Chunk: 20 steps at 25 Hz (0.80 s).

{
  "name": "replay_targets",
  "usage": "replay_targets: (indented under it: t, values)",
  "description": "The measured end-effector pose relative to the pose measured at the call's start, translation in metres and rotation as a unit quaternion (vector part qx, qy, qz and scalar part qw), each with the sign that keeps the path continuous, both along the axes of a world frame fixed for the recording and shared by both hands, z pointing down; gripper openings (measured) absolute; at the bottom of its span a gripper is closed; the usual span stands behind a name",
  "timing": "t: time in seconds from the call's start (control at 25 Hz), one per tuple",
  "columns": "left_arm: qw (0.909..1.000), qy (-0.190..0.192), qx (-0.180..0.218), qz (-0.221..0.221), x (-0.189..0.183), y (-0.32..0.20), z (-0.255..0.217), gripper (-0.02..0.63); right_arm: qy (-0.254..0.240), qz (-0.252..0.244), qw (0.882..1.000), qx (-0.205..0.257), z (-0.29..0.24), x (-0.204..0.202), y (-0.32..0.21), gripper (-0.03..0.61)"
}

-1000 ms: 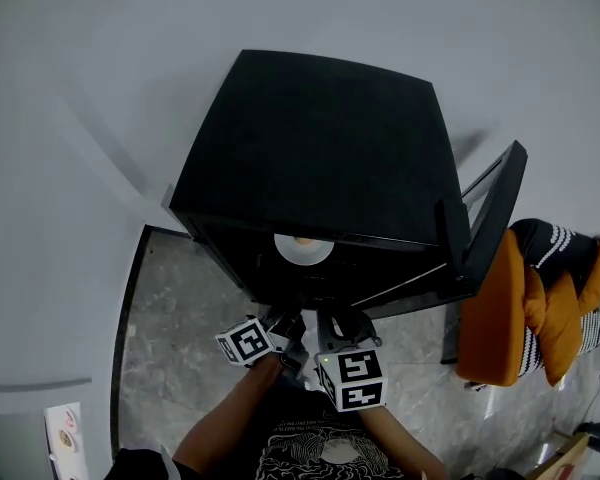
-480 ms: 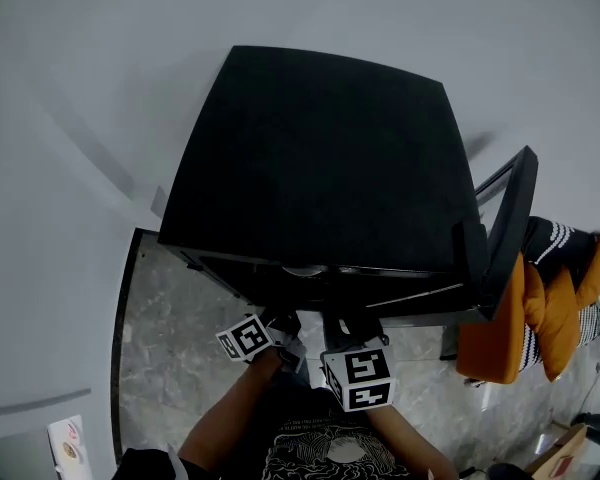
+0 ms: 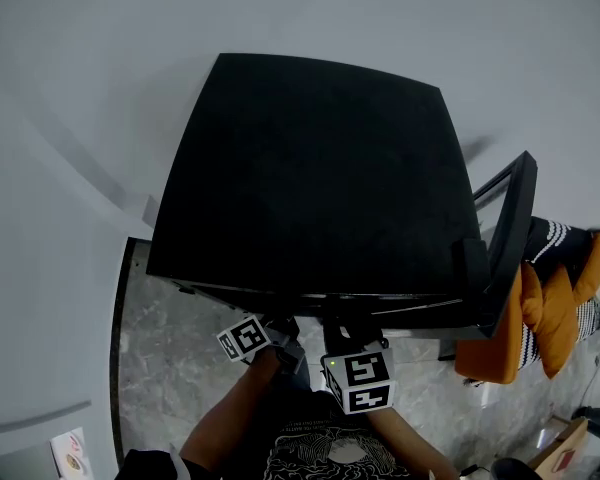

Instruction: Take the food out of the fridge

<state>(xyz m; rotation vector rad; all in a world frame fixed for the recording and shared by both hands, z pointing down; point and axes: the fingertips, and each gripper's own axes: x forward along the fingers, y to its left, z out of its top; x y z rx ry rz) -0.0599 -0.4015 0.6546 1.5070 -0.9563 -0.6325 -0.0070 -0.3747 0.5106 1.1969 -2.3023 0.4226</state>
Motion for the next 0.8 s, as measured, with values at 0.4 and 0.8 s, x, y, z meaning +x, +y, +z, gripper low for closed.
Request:
replay_targets:
  t: [0.4, 0.8]
  values:
    - [0.9996, 0.022, -0.015, -0.006, -0.001, -0.018, 0.006, 0.124, 0.005, 0.003, 1.000, -0.007, 0.008, 0.001, -0.013, 0.021]
    - [0.9946, 0.064, -0.081, -0.007, 0.004, -0.019, 0.024, 0.028, 0.007, 0.014, 1.000, -0.013, 0.011, 0.006, -0.017, 0.021]
